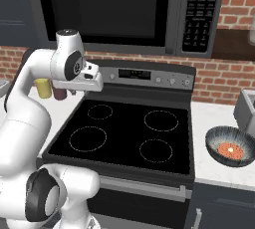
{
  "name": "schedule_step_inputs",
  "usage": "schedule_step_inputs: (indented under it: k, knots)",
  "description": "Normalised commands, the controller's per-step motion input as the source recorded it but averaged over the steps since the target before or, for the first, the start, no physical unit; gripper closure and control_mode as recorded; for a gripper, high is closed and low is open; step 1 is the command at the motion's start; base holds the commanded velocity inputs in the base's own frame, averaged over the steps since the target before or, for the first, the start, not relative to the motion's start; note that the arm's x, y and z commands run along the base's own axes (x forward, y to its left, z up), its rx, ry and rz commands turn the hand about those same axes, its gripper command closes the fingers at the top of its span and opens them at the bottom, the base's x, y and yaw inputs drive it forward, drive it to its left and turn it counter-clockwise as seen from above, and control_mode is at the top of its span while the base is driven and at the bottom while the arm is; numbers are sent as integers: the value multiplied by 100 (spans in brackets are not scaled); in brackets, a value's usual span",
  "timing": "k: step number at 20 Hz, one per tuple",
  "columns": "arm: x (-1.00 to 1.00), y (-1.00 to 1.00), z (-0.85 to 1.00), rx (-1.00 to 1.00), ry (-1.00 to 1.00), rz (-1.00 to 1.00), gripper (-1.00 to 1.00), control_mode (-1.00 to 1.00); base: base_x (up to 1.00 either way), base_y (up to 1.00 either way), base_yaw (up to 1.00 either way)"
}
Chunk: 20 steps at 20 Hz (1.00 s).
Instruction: Open the microwave, place the bowl with waffle inside the microwave, then close the microwave door and turn it on.
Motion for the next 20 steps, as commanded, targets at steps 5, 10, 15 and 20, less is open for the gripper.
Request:
schedule_step_inputs:
  k: [5,10,15,20]
  knots:
    - [0,-9,1,2,-2,0,-100,-100,0,0,0]
    - [-16,-36,27,0,-41,-1,-100,-100,0,0,0]
    - [-29,-16,85,0,-64,-5,-100,-100,0,0,0]
    - [0,-86,76,0,-23,-12,-100,-100,0,0,0]
